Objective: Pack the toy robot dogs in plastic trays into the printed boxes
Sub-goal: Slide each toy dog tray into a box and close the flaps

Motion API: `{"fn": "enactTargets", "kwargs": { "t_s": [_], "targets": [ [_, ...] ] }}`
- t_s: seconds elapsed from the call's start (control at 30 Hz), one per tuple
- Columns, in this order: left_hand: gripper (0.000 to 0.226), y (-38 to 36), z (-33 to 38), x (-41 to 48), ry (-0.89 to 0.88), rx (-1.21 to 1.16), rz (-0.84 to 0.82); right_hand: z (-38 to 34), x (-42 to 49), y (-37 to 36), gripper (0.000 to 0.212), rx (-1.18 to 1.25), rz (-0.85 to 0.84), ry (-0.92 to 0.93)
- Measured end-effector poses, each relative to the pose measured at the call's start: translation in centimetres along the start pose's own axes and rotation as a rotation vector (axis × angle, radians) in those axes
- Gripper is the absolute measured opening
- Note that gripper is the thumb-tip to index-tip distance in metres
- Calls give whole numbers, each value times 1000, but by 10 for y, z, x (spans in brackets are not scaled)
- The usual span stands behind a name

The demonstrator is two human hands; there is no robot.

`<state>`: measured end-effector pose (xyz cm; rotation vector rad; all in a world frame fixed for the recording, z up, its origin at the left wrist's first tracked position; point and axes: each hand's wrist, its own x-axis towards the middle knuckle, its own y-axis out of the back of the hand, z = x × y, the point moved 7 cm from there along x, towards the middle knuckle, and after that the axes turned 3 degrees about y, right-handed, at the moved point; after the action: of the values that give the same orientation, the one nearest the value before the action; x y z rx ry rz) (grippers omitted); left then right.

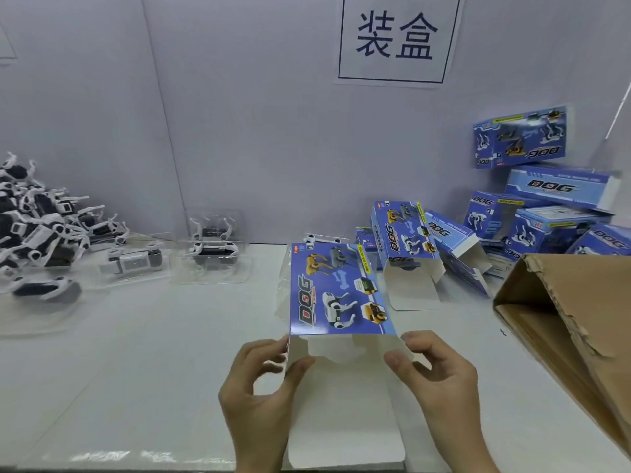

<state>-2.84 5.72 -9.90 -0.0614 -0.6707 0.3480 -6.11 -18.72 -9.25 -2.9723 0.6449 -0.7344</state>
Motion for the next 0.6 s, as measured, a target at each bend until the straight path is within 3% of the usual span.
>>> {"fn": "enactTargets", "kwargs": {
  "t_s": [0.13, 0.23, 0.37, 0.43, 0.5, 0.6],
  "targets": [
    [18, 0, -3, -6, 51, -71, -26, 1, -3, 0, 23, 38, 22, 4],
    [19, 7, -6, 3, 133, -153, -126, 2, -1, 3, 22, 107, -51, -19],
    [79, 5, -31, 2, 525, -461, -274, 12, -3, -3, 49, 318, -182, -193],
    [100, 0, -39, -5, 686, -545, -320, 17, -8, -14, 53, 441, -224, -285],
    [110, -4, -39, -7, 726, -548, -354, 20, -12, -25, 52, 474, -234, -335],
    [93, 2, -35, 3, 651, -567, -301, 20, -9, -26, 43, 481, -131, -386]
  ]
}}
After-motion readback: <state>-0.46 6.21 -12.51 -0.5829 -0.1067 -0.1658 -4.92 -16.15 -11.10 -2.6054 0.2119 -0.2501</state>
